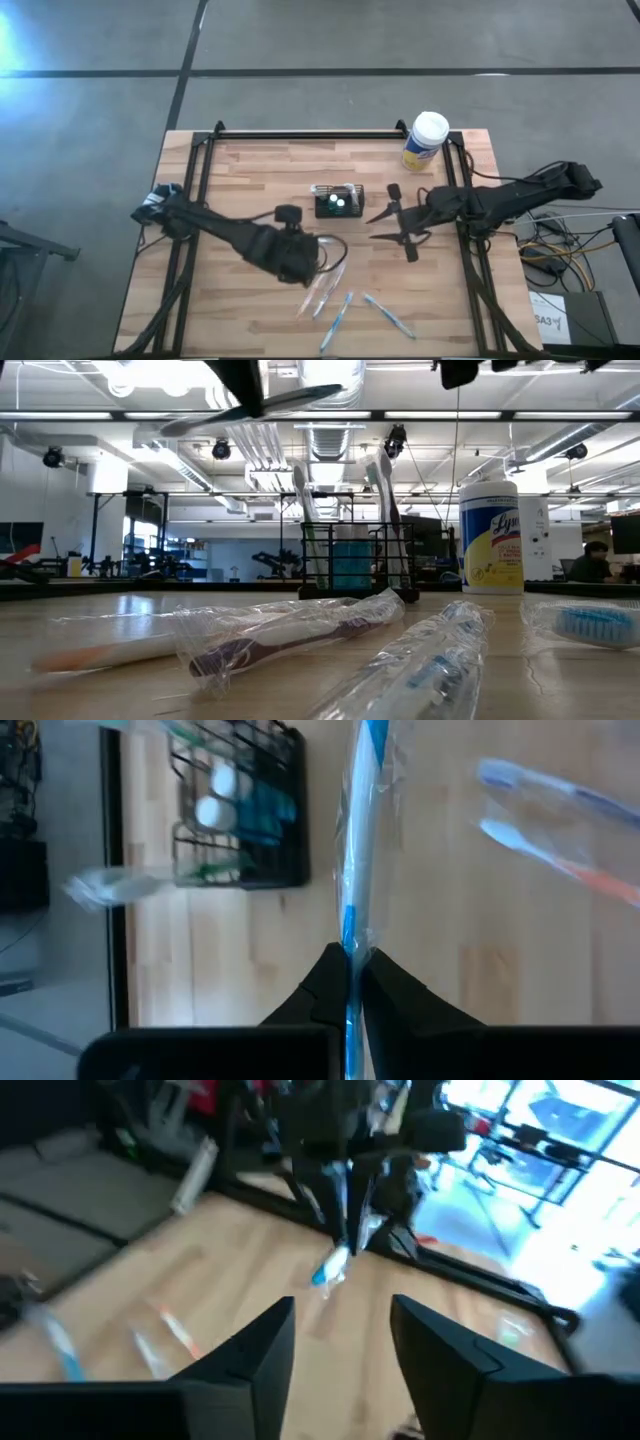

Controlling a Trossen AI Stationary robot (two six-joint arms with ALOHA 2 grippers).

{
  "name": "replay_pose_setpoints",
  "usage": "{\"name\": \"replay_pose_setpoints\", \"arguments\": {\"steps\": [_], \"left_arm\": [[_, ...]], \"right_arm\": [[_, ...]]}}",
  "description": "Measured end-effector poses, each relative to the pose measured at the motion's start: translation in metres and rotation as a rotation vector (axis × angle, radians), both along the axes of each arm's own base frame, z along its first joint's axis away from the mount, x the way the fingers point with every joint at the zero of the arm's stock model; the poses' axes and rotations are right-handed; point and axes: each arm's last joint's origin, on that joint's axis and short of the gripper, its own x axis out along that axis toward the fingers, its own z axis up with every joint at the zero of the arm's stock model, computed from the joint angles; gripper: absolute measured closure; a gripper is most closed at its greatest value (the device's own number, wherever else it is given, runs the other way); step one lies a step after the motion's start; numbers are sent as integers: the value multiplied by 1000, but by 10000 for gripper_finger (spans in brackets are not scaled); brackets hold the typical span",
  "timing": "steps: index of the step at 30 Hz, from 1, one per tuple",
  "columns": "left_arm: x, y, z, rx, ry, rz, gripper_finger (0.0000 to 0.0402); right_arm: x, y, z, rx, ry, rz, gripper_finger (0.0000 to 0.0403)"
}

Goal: Pick & Place toothbrushing station
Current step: Put the bottom left blue toothbrush into the black wire organizer

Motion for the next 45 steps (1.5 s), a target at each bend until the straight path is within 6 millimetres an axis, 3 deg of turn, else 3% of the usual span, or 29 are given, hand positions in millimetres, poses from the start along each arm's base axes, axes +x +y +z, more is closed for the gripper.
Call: {"name": "replay_pose_setpoints", "arguments": {"steps": [5,10,25,34,45], "left_arm": [[11,13,9,0,-56,-14,385],[19,17,13,-5,-107,-31,385],[29,27,16,-16,-161,-40,385],[32,31,17,-33,-175,-42,385],[34,33,17,-33,-187,-46,385]], "right_arm": [[22,14,-5,-140,76,-4,216],[37,19,-8,-153,101,-4,207],[49,20,-10,-151,71,-82,212],[52,20,-12,-151,73,-98,238],[52,18,-12,-140,69,-121,301]]}}
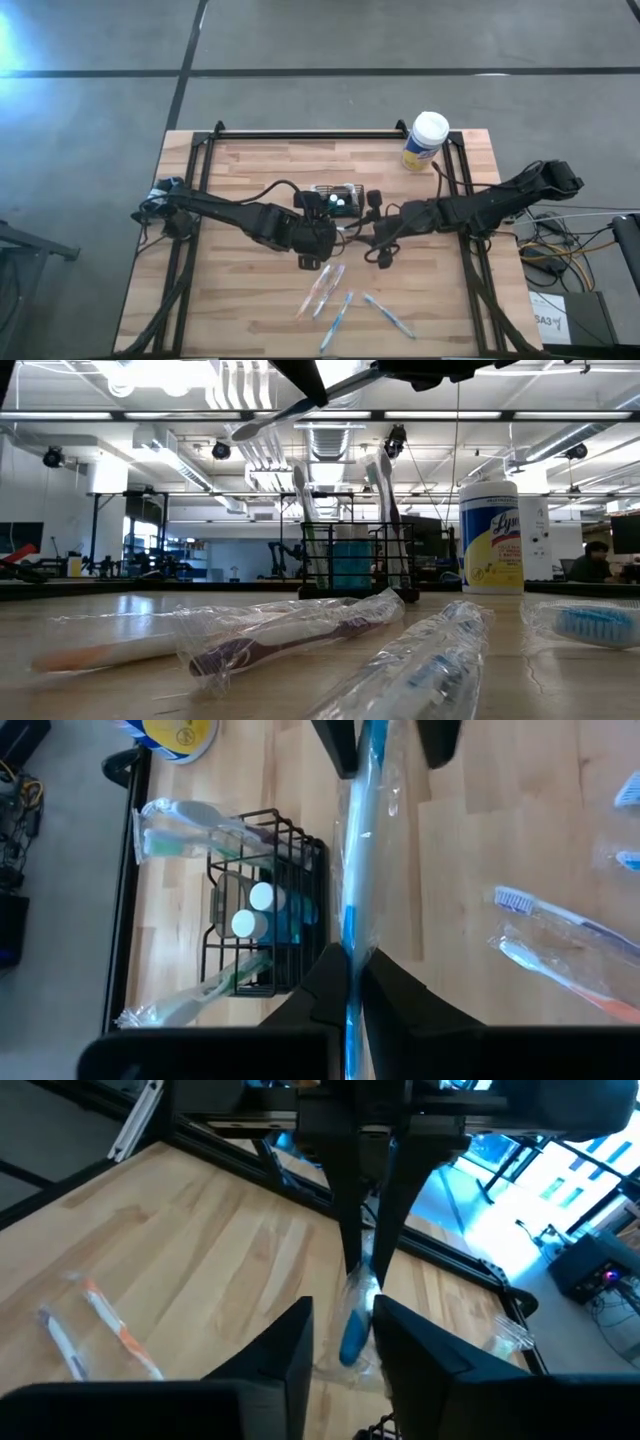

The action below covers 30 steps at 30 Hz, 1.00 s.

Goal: Pick & Place toothbrushing station
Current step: Put the bottom left blue toothbrush into the black wire organizer

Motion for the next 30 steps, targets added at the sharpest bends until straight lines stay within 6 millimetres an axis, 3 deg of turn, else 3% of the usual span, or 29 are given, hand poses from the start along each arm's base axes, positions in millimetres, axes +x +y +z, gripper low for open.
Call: {"name": "replay_pose_setpoints", "arguments": {"steps": [10,23,30], "left_arm": [[2,2,-2,-18,4,4,383],[0,-2,-1,-2,10,-36,298],[-20,-7,14,-14,15,-33,253]], "right_arm": [[1,-6,0,-4,-4,-43,381],[-3,-8,-1,-21,29,-75,388],[-15,-11,5,0,28,-101,388]]}}
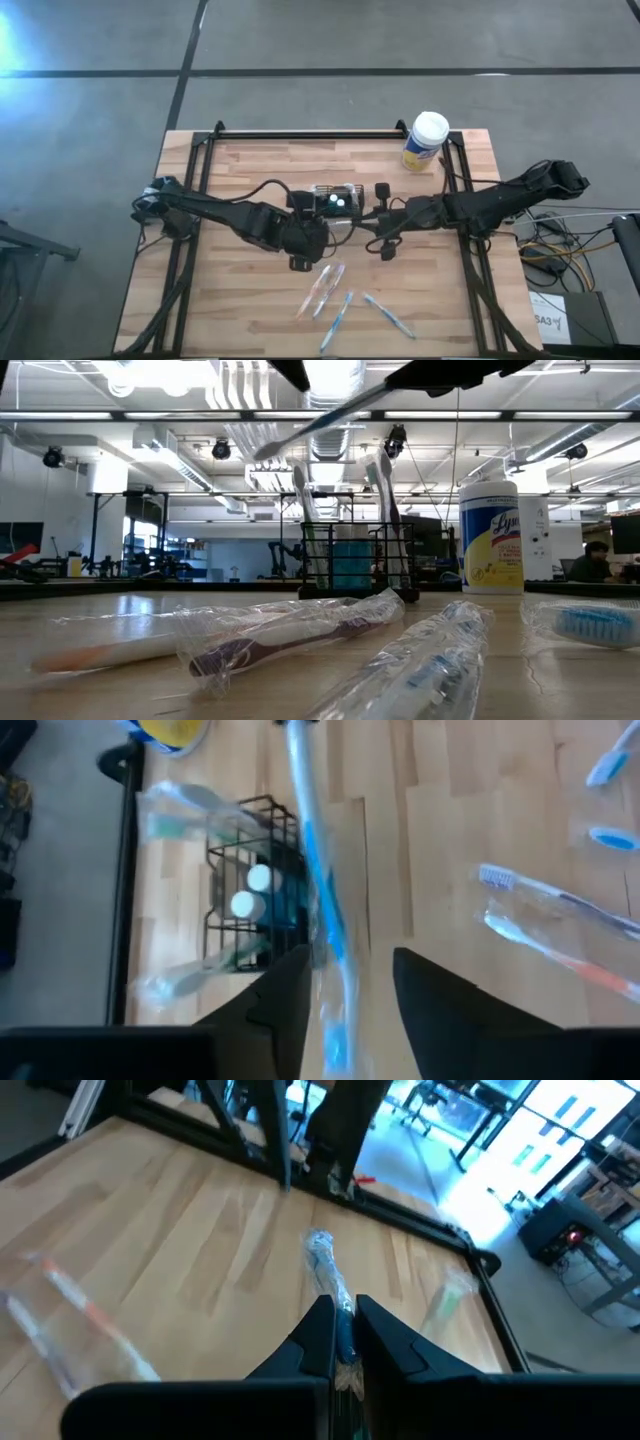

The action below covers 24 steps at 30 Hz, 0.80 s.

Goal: Pick & Place toothbrushing station
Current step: Put the bottom left blue toothbrush into the black wire organizer

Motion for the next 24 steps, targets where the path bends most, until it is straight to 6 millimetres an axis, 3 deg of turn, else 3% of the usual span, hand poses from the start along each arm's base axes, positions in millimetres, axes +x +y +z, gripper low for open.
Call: {"name": "replay_pose_setpoints", "arguments": {"steps": [5,8,16,24], "left_arm": [[-28,-14,24,58,-124,19,231],[-47,-18,22,88,-169,42,226],[-74,-18,-17,46,-484,17,225],[-101,10,-60,-78,-945,79,227]], "right_arm": [[-19,-4,3,16,5,-32,388],[-34,-8,1,38,-21,-37,388],[-69,-16,-4,127,-184,-38,389],[-88,-15,4,223,-458,133,389]]}}
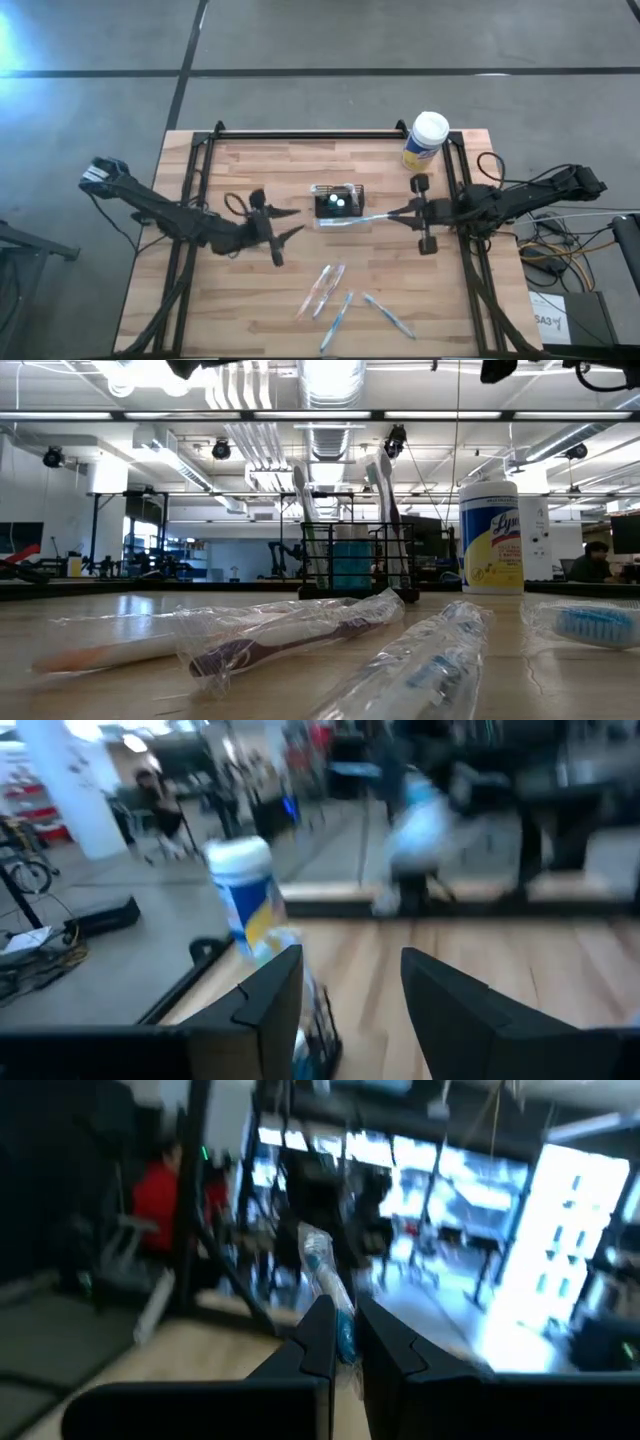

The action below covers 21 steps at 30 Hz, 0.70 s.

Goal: Pick & Place toothbrushing station
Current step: Put the bottom left blue toothbrush into the black wire organizer

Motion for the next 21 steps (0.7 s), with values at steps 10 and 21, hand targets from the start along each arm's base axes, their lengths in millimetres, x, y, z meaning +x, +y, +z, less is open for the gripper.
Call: {"name": "replay_pose_setpoints", "arguments": {"steps": [10,21], "left_arm": [[6,24,-28,-40,-305,-244,227],[53,15,5,175,-339,-283,171]], "right_arm": [[16,5,3,21,-153,58,389],[30,9,6,36,-314,68,389]]}}
